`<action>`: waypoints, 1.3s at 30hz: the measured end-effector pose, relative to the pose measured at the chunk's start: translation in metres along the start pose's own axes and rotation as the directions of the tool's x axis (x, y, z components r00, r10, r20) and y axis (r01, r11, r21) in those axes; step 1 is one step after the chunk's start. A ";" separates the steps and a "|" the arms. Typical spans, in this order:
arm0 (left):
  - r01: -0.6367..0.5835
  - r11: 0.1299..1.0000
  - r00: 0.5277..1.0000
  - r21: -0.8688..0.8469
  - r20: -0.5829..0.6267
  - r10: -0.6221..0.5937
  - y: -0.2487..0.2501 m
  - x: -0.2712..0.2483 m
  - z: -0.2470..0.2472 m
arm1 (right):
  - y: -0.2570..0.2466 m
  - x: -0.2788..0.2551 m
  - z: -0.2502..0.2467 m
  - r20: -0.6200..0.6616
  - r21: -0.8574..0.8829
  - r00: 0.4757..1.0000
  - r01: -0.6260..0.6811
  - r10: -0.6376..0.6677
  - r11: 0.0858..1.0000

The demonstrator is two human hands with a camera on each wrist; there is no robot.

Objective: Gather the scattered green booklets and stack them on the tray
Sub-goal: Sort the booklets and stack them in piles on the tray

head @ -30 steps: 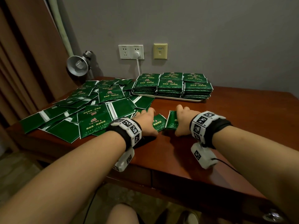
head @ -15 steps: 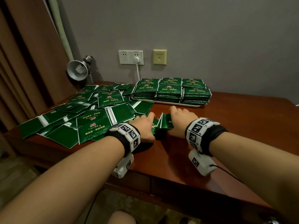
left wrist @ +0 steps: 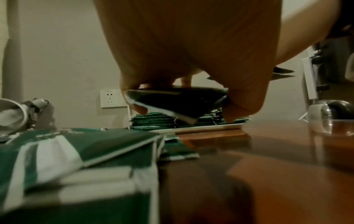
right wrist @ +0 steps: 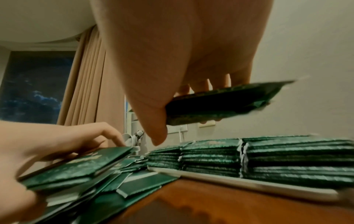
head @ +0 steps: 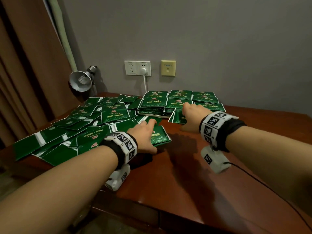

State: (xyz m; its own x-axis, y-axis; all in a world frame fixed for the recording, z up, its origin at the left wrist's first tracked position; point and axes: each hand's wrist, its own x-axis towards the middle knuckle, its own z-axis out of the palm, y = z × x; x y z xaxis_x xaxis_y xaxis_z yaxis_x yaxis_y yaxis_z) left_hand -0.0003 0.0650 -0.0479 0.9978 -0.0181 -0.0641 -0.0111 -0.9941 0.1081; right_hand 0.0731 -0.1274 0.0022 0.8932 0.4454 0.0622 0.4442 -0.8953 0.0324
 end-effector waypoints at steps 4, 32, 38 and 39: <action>-0.085 0.996 0.994 -0.019 -0.069 0.084 -0.017 0.022 -0.028 | 0.003 0.037 -0.022 -0.015 -0.029 1.000 -0.005 0.004 1.000; -0.201 0.973 0.979 -0.115 0.010 0.203 -0.097 0.295 -0.075 | -0.007 0.372 0.005 0.139 -0.108 0.988 0.075 -0.060 0.991; -0.196 0.976 0.981 -0.095 -0.034 0.193 -0.101 0.297 -0.069 | -0.017 0.379 0.009 0.189 -0.067 0.972 0.157 -0.142 0.985; -0.184 0.979 0.982 -0.088 -0.049 0.180 -0.102 0.295 -0.070 | -0.016 0.376 0.005 0.186 -0.059 0.973 0.149 -0.136 0.987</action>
State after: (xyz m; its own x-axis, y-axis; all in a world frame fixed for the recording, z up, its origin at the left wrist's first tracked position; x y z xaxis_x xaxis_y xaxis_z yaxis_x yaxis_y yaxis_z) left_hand 0.2995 0.1687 -0.0082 0.9815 -0.1912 0.0050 -0.1882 -0.9605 0.2052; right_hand 0.4023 0.0544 0.0198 0.8220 0.5545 -0.1298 0.5673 -0.8174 0.1002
